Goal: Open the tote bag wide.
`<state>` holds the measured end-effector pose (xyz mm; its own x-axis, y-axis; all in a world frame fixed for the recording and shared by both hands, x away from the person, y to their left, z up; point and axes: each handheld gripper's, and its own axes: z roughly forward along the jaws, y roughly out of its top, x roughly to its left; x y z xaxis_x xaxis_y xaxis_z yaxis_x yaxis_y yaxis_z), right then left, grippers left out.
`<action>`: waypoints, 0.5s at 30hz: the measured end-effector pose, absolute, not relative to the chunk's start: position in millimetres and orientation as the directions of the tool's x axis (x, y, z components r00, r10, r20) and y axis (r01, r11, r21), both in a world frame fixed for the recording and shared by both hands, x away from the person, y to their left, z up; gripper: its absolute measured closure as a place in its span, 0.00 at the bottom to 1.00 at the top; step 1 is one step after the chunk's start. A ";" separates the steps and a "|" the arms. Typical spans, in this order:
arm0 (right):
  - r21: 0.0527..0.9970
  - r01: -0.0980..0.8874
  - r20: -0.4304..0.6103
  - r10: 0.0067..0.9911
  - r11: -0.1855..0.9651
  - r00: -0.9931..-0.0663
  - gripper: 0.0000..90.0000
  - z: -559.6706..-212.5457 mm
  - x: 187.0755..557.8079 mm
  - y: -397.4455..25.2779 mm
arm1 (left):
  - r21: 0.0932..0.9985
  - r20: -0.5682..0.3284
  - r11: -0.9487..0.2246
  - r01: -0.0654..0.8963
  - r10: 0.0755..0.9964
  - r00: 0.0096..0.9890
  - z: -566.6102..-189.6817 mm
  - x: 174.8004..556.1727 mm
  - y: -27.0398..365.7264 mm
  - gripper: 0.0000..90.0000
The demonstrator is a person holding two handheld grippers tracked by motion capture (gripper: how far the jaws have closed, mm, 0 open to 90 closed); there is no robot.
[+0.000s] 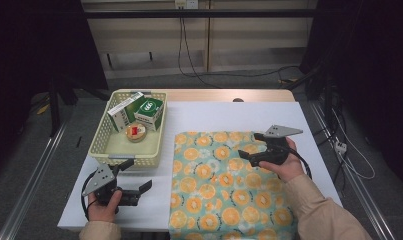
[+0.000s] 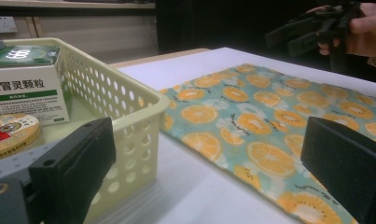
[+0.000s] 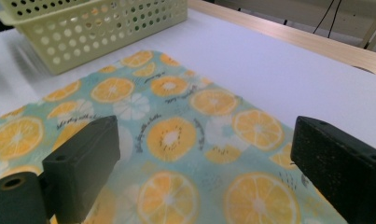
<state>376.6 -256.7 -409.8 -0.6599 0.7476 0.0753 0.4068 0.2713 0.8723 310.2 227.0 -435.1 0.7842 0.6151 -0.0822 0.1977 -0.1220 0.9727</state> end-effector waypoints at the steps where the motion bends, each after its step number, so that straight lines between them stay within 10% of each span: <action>1: 0.872 0.412 0.086 0.747 0.264 -0.659 0.09 -409.6 380.1 -255.2 | 0.973 -0.087 -0.115 0.199 0.618 0.781 -435.2 309.4 228.2 0.03; 15: 0.837 0.453 0.095 0.731 0.309 -0.675 0.22 -412.2 422.1 -230.3 | 0.975 -0.111 -0.084 0.208 0.623 0.774 -436.0 306.9 232.3 0.03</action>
